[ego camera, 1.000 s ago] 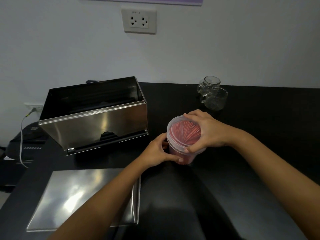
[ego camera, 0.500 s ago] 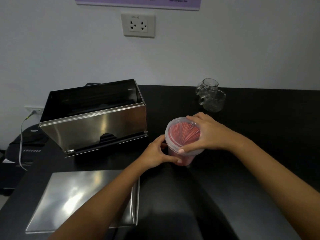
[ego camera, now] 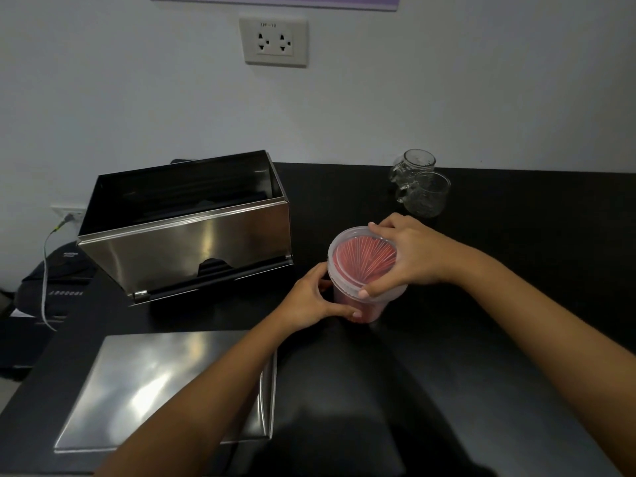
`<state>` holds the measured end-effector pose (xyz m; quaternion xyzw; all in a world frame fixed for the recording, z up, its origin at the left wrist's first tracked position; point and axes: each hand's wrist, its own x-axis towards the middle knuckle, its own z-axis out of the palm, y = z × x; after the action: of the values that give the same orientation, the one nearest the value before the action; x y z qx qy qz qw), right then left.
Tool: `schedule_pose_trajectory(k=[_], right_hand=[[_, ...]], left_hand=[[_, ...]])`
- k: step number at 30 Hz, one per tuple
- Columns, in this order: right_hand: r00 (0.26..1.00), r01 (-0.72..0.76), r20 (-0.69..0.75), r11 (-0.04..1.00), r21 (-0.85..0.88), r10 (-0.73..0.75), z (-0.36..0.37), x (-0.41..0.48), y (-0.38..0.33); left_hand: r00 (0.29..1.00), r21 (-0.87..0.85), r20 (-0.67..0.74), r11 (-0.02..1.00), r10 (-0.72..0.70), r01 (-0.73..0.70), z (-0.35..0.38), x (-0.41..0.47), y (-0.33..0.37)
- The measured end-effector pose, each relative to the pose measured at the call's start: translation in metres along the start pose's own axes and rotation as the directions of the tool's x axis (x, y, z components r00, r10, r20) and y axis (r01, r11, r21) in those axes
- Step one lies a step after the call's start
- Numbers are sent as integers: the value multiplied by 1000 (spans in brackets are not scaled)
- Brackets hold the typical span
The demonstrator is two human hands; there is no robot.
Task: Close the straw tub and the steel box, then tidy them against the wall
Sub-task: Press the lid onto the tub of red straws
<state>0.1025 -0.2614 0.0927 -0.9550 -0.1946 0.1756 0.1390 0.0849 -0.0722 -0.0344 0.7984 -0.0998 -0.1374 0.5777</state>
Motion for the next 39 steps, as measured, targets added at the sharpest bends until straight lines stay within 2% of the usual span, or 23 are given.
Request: schedule_pose_trajectory(k=[4,7,11,13,15,20,26,29,32,39], right_hand=[[996,-37,-79,994,-104,29,3,-1,-5],[996,-36,-87,989,-142,24,6,-1,-3],[994,-44,107,992,115,32,-2,0,7],[971,-26,237,986,163,-13,-7,0,9],[954,-4,295,987,160,-44,-12,2,11],[975,56,208,995,87,-73,-14,7,14],[989,78,122,993,89,-88,-9,6,13],[994,100,47,995,11,-101,-4,4,10],[992,113,-41,990,-83,-117,3,3,9],[973,138,-174,986,-96,-153,16,3,10]], left_hand=[[1000,-29,7,1000,-8,8,1,0,-1],[1000,-43,20,999,-3,4,0,-1,0],[1000,-35,26,999,4,-3,0,0,-1],[1000,-34,14,999,11,-11,0,1,-2],[1000,-21,10,1000,13,-13,-1,2,-3],[1000,-12,7,1000,11,-11,0,2,-4],[1000,-12,12,1000,26,-25,-1,0,-2],[999,7,-6,999,36,-36,0,-1,0],[998,30,-26,998,54,-53,1,-2,1],[993,81,-65,992,101,-95,4,-4,-1]])
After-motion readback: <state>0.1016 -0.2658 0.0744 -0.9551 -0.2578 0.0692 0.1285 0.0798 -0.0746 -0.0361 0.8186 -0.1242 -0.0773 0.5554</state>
